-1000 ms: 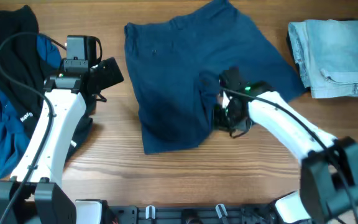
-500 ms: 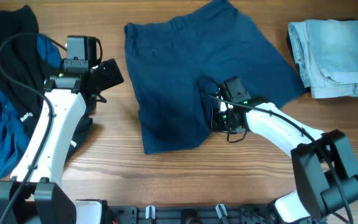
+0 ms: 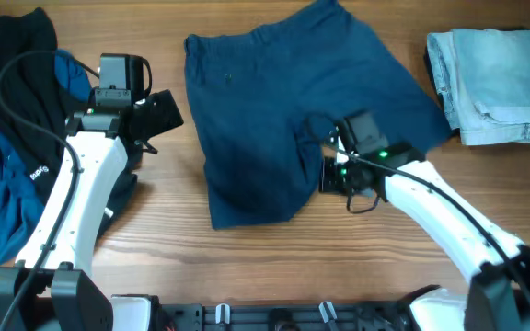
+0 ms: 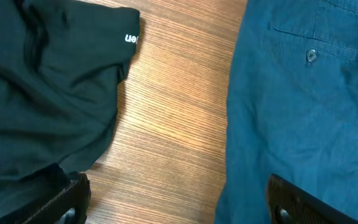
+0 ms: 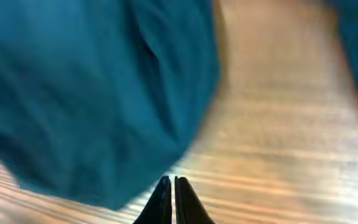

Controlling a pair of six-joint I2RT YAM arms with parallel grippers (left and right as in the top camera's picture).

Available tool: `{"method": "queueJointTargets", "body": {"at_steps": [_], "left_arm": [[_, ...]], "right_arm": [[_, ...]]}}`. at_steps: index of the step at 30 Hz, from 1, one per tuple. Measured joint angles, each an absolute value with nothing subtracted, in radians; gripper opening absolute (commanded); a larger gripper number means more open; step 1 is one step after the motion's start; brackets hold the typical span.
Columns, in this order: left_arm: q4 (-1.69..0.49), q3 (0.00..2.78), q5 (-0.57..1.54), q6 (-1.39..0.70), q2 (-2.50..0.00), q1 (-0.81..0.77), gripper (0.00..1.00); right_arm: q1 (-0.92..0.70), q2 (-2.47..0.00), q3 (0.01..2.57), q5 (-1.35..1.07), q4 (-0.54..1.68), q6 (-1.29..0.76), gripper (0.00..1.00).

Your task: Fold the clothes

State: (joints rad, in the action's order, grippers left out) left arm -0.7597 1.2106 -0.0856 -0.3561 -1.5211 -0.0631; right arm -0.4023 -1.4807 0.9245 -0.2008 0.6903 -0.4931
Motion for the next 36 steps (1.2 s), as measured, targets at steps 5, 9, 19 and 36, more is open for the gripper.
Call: {"method": "queueJointTargets", "body": {"at_steps": [5,9,19,36], "left_arm": [[-0.760,1.211,-0.086,-0.356,-1.521,-0.063,0.90],[-0.762,1.211,-0.086,-0.356,-1.521,-0.064,0.90],[-0.780,1.211,-0.089,-0.356,-1.521,-0.063,0.90],[-0.779,1.211,-0.089,-0.356,-1.521,-0.063,0.90]], "right_arm": [[-0.402,-1.545,0.933,-0.147,0.643,-0.533,0.38],[-0.402,-1.739,0.932,-0.102,0.470,-0.501,0.37],[-0.378,-1.816,0.962,-0.168,0.316,-0.300,0.25],[-0.241,-1.843,1.014,-0.954,0.598,-0.047,0.04]]}}
